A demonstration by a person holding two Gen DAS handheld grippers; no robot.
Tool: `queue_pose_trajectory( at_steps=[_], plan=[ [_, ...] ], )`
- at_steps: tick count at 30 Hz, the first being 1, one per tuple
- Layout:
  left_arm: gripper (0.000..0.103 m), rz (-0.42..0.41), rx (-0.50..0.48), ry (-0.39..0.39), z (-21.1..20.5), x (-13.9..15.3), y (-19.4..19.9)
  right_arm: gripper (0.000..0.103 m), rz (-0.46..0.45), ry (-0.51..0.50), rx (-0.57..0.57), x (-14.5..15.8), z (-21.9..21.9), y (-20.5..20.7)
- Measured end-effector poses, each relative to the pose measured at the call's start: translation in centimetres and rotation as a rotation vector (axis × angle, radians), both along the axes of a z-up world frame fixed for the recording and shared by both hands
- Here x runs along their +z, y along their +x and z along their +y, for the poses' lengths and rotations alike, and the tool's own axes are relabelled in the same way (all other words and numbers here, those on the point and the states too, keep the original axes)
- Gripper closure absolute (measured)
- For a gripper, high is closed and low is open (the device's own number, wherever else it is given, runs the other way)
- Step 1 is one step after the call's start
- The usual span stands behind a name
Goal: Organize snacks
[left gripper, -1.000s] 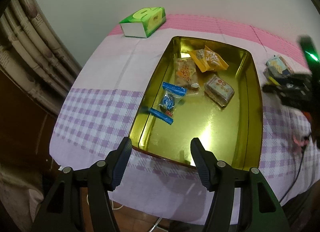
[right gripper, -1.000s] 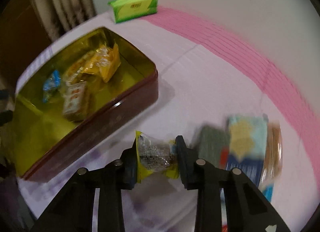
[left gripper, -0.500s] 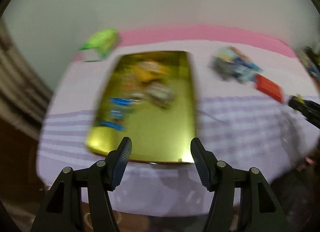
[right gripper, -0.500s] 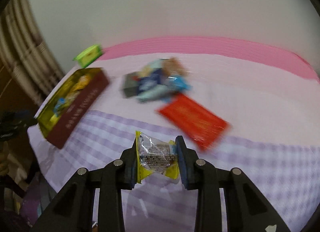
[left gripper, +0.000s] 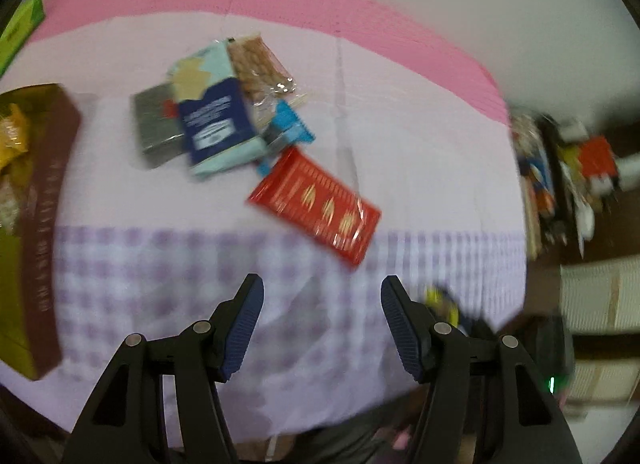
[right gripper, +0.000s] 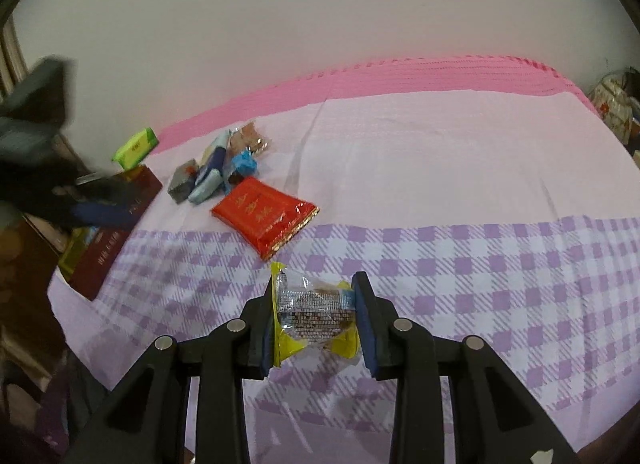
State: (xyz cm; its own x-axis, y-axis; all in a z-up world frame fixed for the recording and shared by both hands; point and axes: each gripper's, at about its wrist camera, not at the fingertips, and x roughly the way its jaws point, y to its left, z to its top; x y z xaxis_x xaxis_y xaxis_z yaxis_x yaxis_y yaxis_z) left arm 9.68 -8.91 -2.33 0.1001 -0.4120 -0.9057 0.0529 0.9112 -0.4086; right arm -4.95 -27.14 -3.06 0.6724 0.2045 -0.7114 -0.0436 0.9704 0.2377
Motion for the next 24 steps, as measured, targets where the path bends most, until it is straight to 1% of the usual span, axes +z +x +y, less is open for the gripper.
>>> queue_pose_trajectory(
  at_steps=[2, 6, 8, 9, 13, 15, 16, 18, 21, 22, 23, 24],
  plan=[
    [0.041, 0.069, 0.076, 0.002, -1.9, -1.7, 2.0, 0.072, -0.014, 0.028, -0.001, 0.2, -0.6, -0.1],
    [0.041, 0.181, 0.189, 0.034, -3.8, -4.6, 3.9, 0.072, -0.036, 0.089, 0.005, 0.2, -1.6, 0.0],
    [0.041, 0.203, 0.229, 0.051, -4.3, -5.3, 4.4, 0.072, -0.045, 0.101, 0.013, 0.1, -1.8, 0.2],
    [0.041, 0.210, 0.263, 0.072, -4.5, -5.7, 4.9, 0.072, -0.048, 0.108, 0.018, 0.1, -2.0, 0.3],
    [0.041, 0.214, 0.367, 0.122, -5.6, -5.8, 6.2, 0.072, -0.055, 0.140, 0.034, -0.2, -2.2, 0.6],
    [0.041, 0.238, 0.418, 0.156, -6.2, -6.5, 6.9, 0.071, -0.054, 0.158, 0.039, -0.3, -2.2, 0.8],
    [0.042, 0.253, 0.430, 0.173, -6.6, -6.8, 7.0, 0.071, -0.055, 0.163, 0.039, -0.4, -2.3, 0.9],
    [0.042, 0.235, 0.448, 0.218, -7.5, -6.8, 7.1, 0.071, -0.062, 0.178, 0.036, -0.3, -2.6, 0.8],
    [0.042, 0.211, 0.422, 0.264, -8.7, -6.8, 7.0, 0.071, -0.069, 0.190, 0.027, -0.2, -2.8, 0.6],
    [0.045, 0.196, 0.404, 0.284, -9.1, -6.8, 6.7, 0.071, -0.071, 0.193, 0.023, 0.0, -2.9, 0.5],
    [0.052, 0.184, 0.387, 0.305, -9.5, -6.7, 6.5, 0.071, -0.073, 0.195, 0.020, 0.0, -3.0, 0.4],
    [0.057, 0.168, 0.366, 0.320, -9.7, -6.5, 6.1, 0.071, -0.074, 0.198, 0.015, 0.1, -3.1, 0.4]
  ],
)
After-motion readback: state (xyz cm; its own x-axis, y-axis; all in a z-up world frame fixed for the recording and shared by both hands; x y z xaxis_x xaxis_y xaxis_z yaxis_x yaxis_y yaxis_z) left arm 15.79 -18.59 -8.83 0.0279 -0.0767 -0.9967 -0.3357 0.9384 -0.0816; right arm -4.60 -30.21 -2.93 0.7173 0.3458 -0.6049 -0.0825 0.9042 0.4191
